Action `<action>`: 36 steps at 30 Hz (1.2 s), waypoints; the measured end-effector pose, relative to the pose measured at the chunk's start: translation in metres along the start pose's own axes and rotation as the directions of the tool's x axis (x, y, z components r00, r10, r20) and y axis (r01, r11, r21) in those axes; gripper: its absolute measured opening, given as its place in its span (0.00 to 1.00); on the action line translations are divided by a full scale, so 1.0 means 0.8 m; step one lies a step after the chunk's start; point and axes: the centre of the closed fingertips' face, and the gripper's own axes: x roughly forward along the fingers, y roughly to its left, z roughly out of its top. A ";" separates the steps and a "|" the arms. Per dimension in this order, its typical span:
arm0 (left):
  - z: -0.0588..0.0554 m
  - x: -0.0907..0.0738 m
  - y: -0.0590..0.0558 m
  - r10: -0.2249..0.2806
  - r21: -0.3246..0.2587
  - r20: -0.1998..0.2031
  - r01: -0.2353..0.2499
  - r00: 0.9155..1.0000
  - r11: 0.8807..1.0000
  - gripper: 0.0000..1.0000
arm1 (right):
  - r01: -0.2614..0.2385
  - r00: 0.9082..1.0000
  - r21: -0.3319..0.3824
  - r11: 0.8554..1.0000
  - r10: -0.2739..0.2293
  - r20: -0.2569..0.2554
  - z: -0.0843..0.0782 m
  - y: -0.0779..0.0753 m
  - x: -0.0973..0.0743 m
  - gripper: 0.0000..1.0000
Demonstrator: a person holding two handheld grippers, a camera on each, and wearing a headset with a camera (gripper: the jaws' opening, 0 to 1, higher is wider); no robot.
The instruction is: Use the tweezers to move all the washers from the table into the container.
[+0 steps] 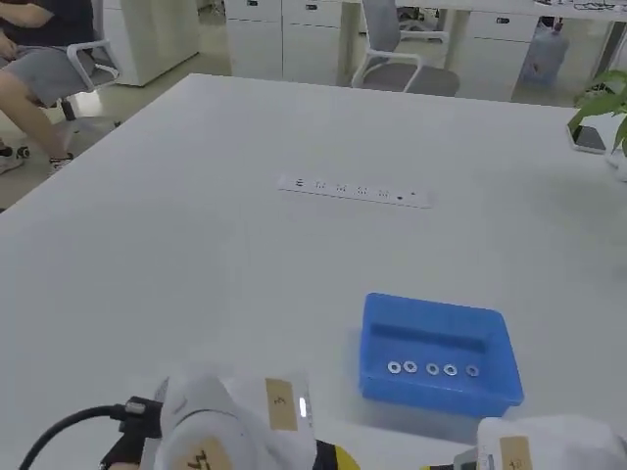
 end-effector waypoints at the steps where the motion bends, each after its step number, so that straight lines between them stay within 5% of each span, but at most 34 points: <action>1: -0.006 0.002 0.000 -0.012 0.008 -0.025 0.012 1.000 1.000 0.00 | -0.001 1.000 0.007 1.000 0.001 0.001 -0.001 0.000 0.001 0.06; 13: -0.050 0.026 0.015 -0.060 0.043 -0.174 0.068 0.983 0.997 0.00 | 0.038 0.998 0.151 0.988 -0.046 0.049 -0.019 -0.001 -0.020 0.14; 19: -0.066 0.042 0.018 -0.068 0.079 -0.244 0.090 0.967 0.993 0.00 | 0.109 0.991 0.262 0.959 -0.127 0.051 -0.037 -0.006 -0.045 0.18; 25: -0.065 0.056 0.020 -0.084 0.135 -0.300 0.130 0.950 0.982 0.00 | 0.188 0.977 0.338 0.922 -0.209 0.028 -0.053 -0.015 -0.067 0.20; 36: -0.067 0.079 0.031 -0.087 0.137 -0.388 0.151 0.917 0.979 0.00 | 0.255 0.957 0.439 0.862 -0.290 0.012 -0.074 -0.023 -0.089 0.23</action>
